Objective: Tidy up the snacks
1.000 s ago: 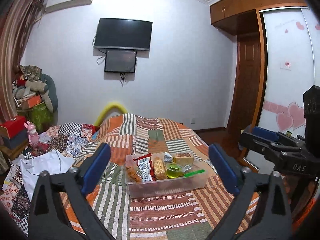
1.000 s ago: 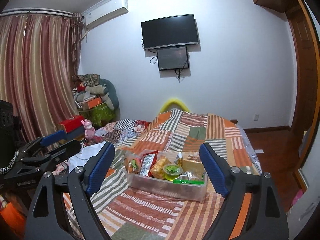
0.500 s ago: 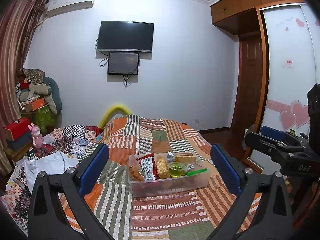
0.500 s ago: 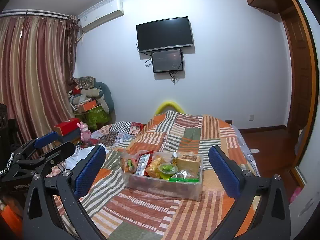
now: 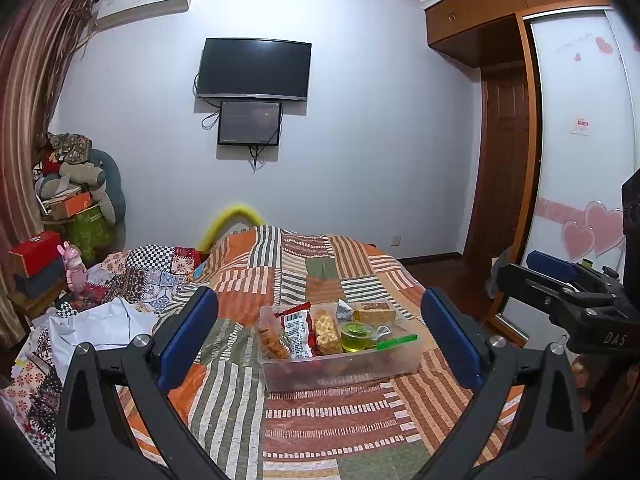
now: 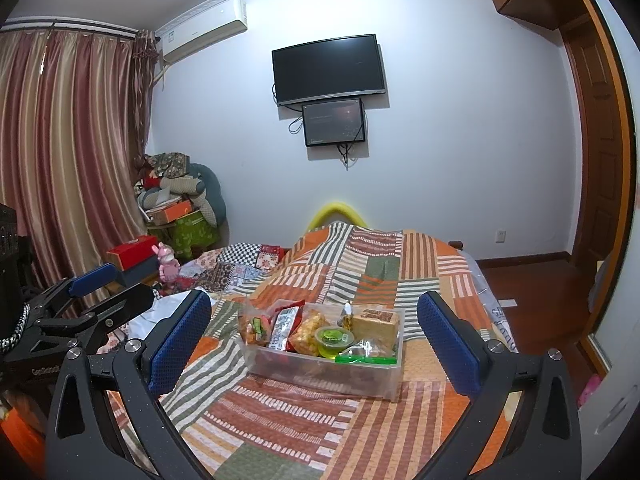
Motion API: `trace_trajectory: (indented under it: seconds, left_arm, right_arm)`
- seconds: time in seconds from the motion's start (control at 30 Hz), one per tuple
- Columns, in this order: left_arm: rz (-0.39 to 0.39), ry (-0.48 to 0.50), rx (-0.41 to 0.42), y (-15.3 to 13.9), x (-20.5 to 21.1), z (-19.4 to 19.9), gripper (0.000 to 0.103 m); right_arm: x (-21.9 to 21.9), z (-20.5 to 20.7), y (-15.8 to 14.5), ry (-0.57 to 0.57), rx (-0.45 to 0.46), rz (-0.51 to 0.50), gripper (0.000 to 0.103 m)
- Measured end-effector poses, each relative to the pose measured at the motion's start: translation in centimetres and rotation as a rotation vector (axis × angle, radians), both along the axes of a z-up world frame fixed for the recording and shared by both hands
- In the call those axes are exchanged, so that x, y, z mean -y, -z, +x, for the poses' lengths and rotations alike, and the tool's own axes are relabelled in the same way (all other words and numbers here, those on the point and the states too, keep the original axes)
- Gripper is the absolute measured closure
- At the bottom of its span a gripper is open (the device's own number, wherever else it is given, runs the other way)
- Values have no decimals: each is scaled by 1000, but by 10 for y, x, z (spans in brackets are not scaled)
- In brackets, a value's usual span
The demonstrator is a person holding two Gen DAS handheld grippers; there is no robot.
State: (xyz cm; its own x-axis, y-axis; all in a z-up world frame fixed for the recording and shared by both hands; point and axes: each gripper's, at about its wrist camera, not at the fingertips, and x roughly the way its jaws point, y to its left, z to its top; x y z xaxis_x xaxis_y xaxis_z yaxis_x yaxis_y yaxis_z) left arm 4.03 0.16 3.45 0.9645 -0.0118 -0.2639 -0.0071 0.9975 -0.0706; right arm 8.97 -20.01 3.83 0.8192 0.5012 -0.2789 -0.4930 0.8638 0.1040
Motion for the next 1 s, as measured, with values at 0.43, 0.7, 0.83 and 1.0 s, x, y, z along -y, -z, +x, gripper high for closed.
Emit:
trace_trajectory:
  seconds: [0.43,0.7,0.83,1.0]
  left_arm:
    - [-3,-5,-1,-1,-1,-1,0]
    - [-2,-5,0,-1,-1,-1,0]
    - [-3,-4,-2,-1,-1,-1,0]
    - [-6,-5,-4,-1,-3,-1,0]
  right_arm:
    - [2,0,2,5,5,-4,0]
    - [2,0,2,9,10,-6,0]
    - [3,0,2,11,15,-6,0]
    - [4,-1,1,15,16,-7,0]
